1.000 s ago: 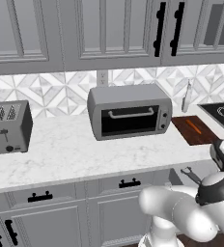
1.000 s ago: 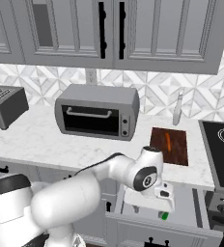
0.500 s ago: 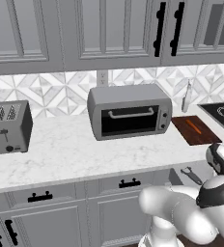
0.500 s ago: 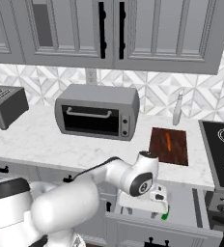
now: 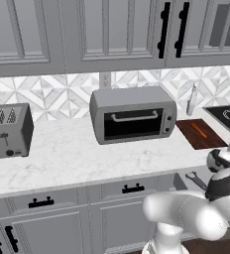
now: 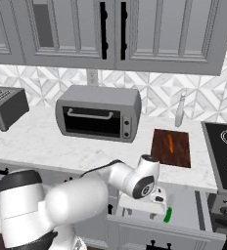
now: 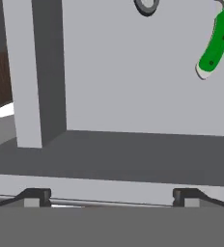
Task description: Place the appropriate cutting tool for cutting the carrot skin on the cutting board.
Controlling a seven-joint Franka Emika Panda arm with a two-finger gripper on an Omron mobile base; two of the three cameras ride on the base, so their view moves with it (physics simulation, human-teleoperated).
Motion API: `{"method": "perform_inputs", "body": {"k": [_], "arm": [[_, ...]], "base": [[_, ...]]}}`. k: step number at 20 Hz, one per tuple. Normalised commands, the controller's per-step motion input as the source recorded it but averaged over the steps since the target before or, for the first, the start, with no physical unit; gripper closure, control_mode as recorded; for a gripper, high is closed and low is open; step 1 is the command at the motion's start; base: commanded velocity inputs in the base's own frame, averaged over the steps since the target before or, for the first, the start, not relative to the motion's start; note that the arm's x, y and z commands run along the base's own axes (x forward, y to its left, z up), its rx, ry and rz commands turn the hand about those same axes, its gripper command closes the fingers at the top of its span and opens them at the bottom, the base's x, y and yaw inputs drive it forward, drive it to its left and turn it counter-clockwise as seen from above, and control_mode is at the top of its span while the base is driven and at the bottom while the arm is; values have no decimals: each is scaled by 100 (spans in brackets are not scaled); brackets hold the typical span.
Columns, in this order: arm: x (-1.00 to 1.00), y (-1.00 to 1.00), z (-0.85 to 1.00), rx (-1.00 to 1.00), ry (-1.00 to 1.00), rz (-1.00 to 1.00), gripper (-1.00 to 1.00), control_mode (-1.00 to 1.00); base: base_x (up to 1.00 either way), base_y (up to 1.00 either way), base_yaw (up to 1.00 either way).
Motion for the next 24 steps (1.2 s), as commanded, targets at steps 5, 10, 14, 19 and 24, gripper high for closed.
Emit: {"method": "perform_inputs", "body": {"k": [5, 10, 14, 19, 24], "arm": [[9, 0, -25, 1, 0, 3, -100, -100], [0, 0, -13, 1, 0, 4, -100, -100], [0, 0, -7, 3, 0, 6, -100, -100], [-6, 0, -12, 3, 0, 7, -100, -100], [-7, 0, -12, 3, 0, 7, -100, -100]], "base": [[0, 0, 0], [0, 0, 0], [0, 0, 0], [0, 0, 0], [0, 0, 0]]}}
